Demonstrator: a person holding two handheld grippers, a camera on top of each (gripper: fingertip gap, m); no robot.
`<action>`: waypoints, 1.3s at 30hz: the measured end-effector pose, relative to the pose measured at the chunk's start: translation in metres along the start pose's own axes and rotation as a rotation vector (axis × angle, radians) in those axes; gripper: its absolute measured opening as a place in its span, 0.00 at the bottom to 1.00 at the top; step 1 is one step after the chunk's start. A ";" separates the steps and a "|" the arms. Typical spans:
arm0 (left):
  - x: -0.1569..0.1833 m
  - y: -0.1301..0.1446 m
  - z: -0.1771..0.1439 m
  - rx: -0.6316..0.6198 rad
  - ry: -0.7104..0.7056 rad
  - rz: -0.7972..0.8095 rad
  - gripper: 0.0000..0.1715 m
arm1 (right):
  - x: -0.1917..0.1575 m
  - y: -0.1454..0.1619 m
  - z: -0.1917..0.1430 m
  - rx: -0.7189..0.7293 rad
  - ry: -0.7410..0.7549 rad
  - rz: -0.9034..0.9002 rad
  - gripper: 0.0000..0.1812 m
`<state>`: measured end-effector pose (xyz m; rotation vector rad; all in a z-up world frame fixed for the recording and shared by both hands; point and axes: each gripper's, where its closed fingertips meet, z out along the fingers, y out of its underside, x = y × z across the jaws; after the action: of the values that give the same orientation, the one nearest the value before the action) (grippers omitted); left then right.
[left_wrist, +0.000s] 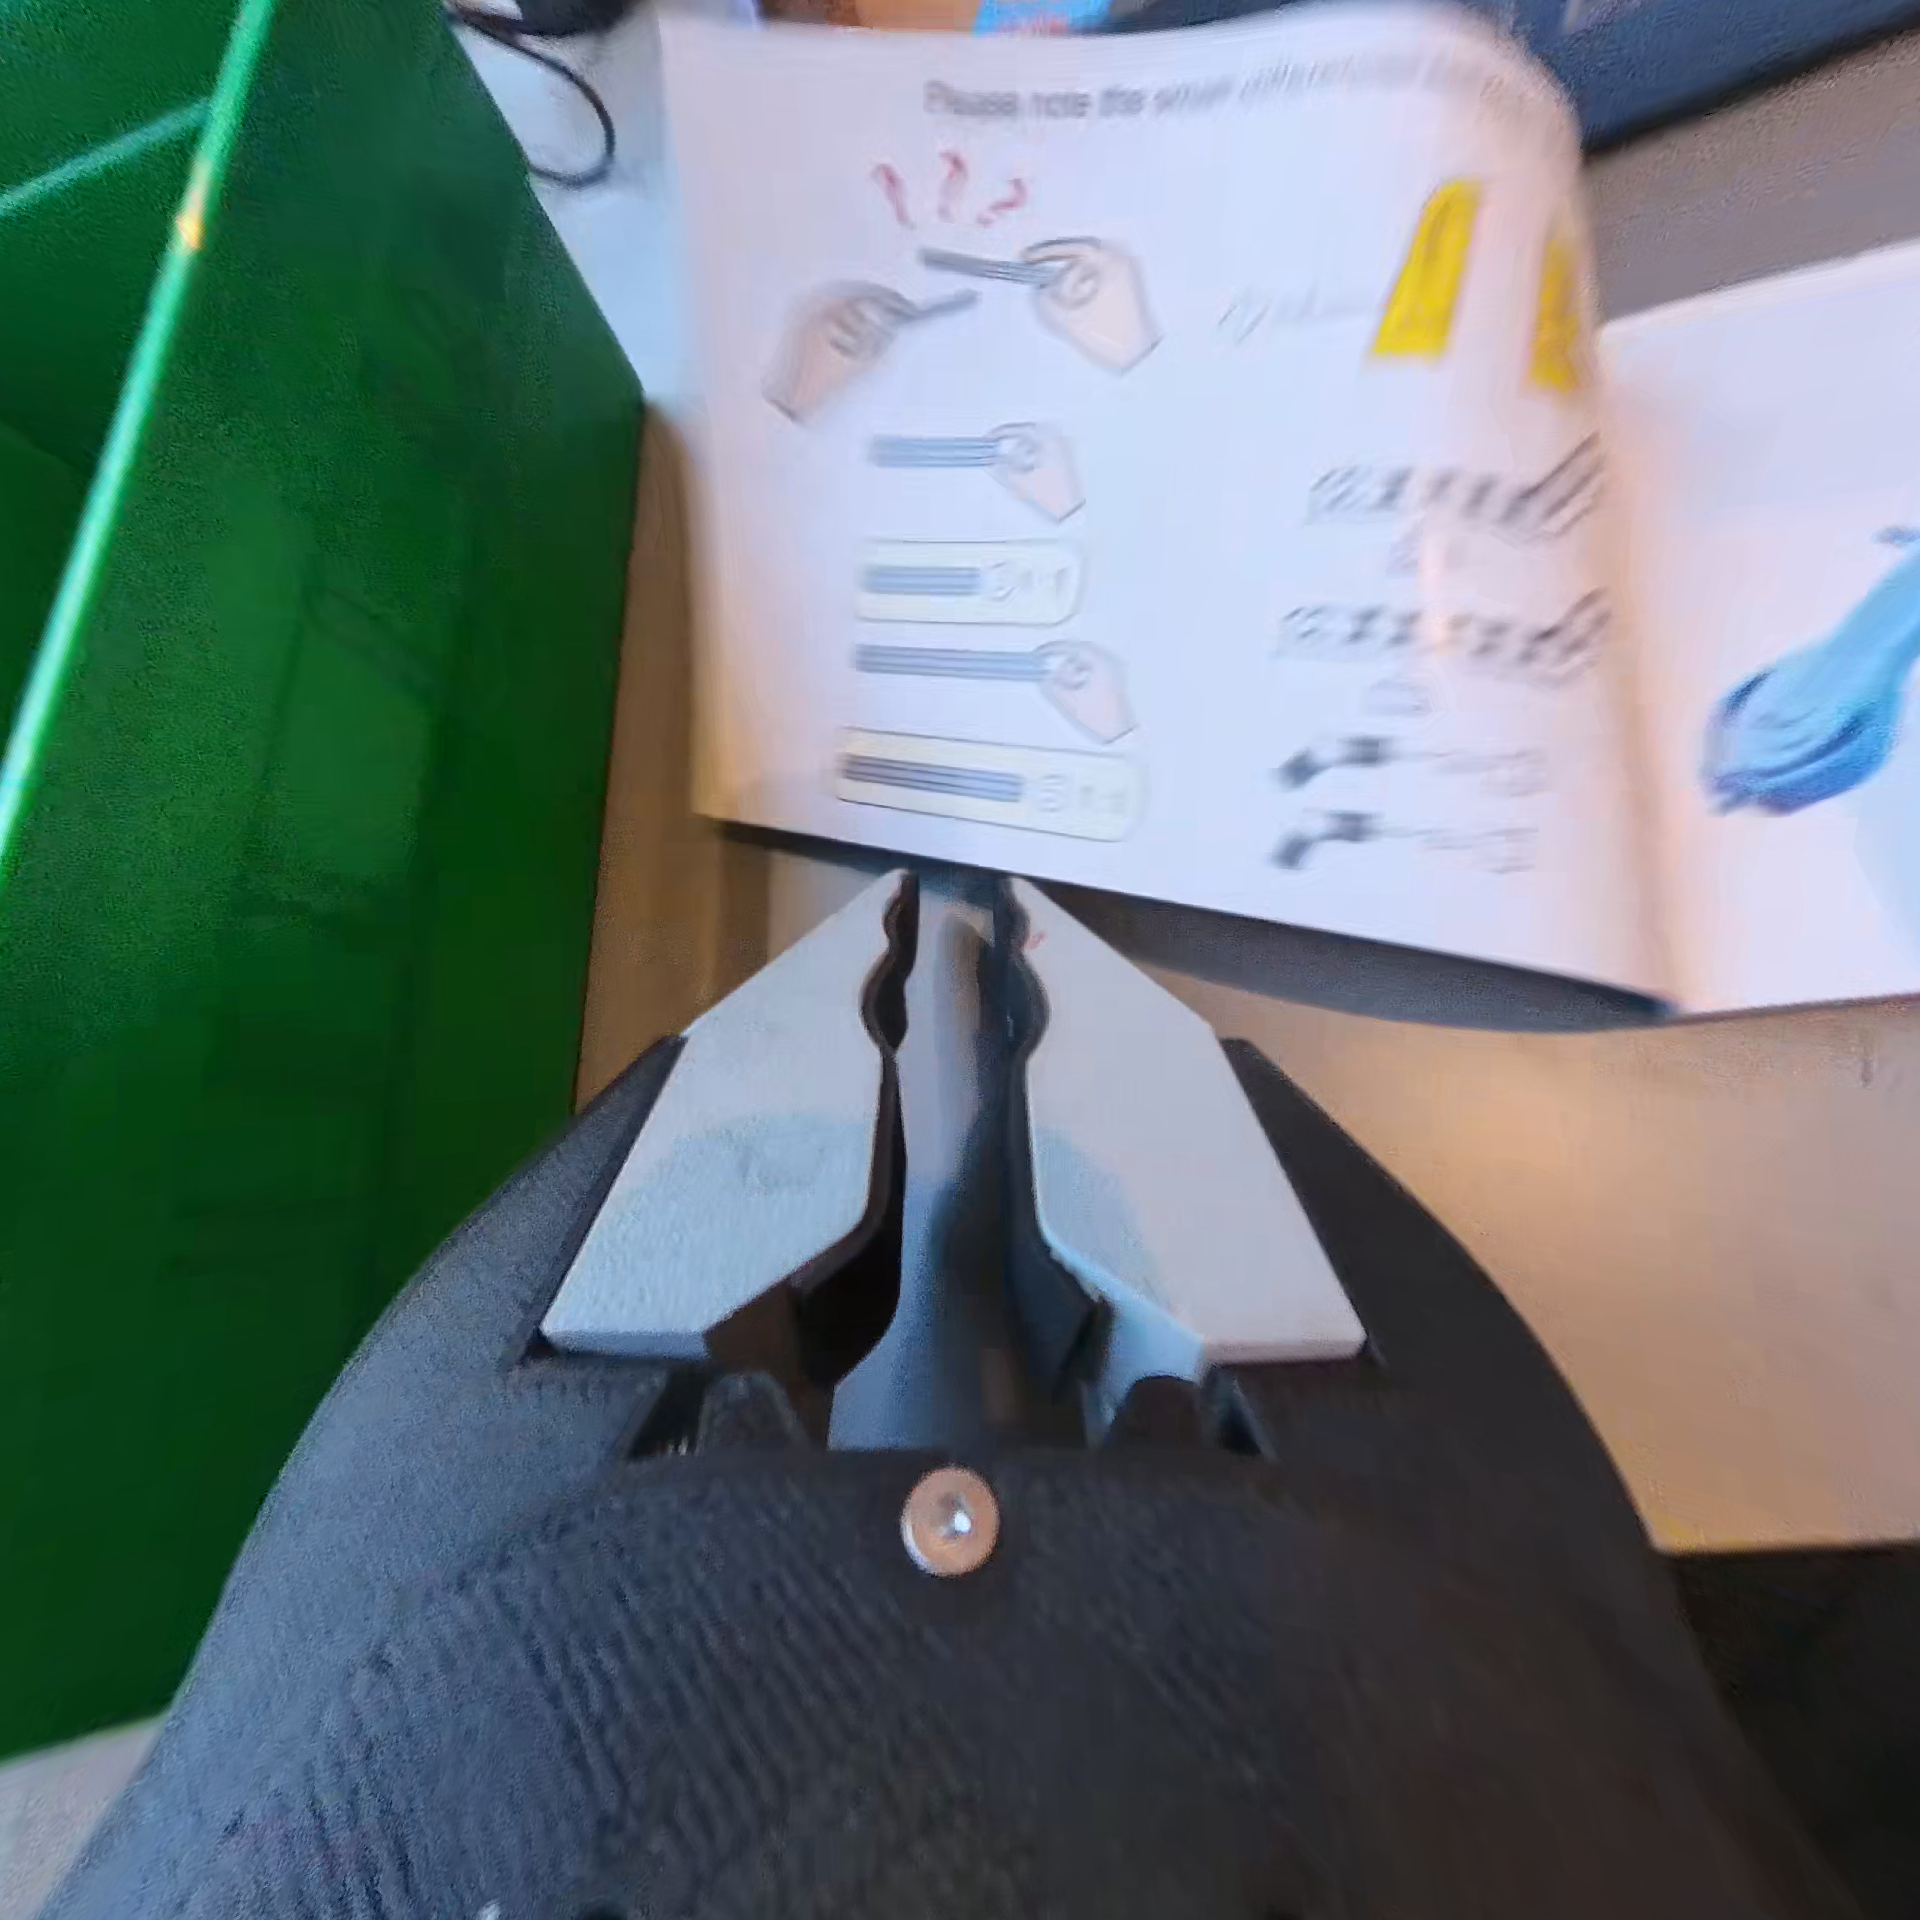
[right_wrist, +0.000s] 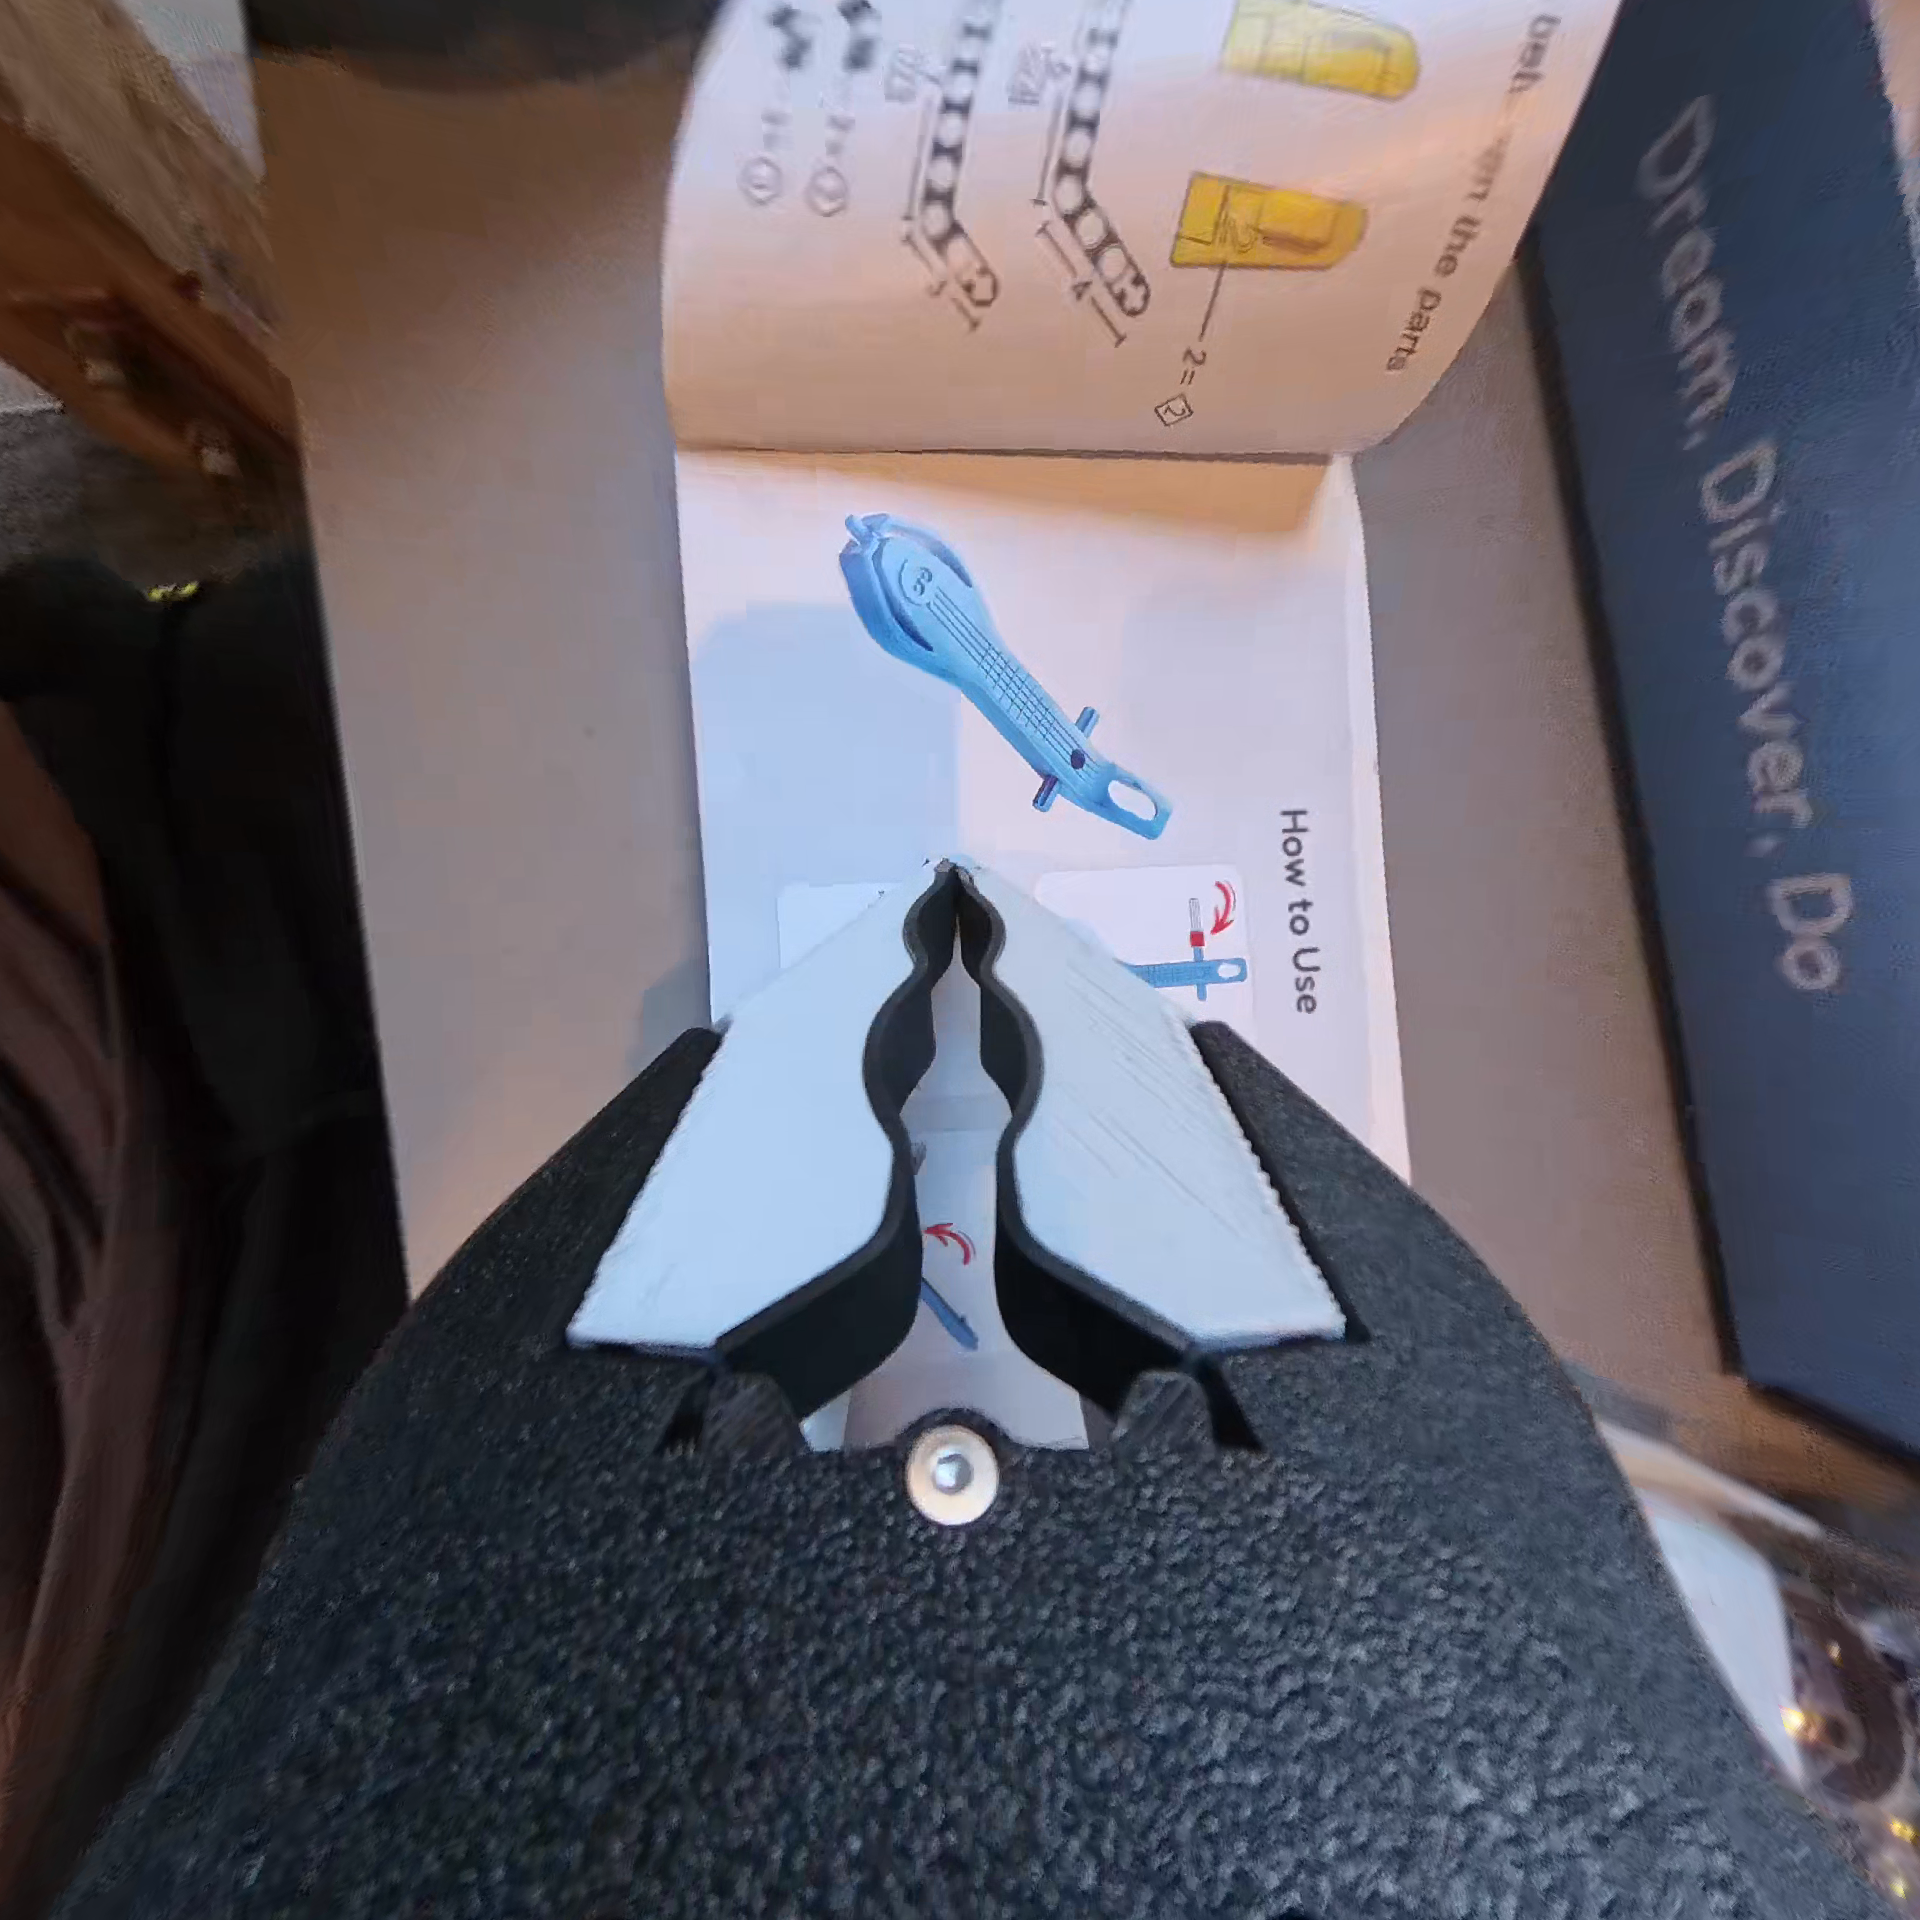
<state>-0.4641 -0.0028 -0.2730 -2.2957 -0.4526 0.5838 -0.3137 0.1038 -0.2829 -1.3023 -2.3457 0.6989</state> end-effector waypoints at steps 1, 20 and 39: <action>0.002 0.007 -0.003 -0.025 -0.002 0.019 0.07 | -0.004 0.006 -0.004 -0.005 -0.007 0.001 0.00; 0.094 -0.107 -0.165 0.409 0.297 0.095 0.09 | -0.005 -0.041 -0.019 0.221 0.035 0.105 0.14; 0.039 0.011 -0.015 -0.011 0.204 0.124 0.00 | 0.010 0.030 -0.040 -0.036 0.089 0.003 0.23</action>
<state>-0.4216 -0.0001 -0.2827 -2.3756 -0.2170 0.4009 -0.2774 0.1357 -0.2673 -1.3250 -2.2954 0.5899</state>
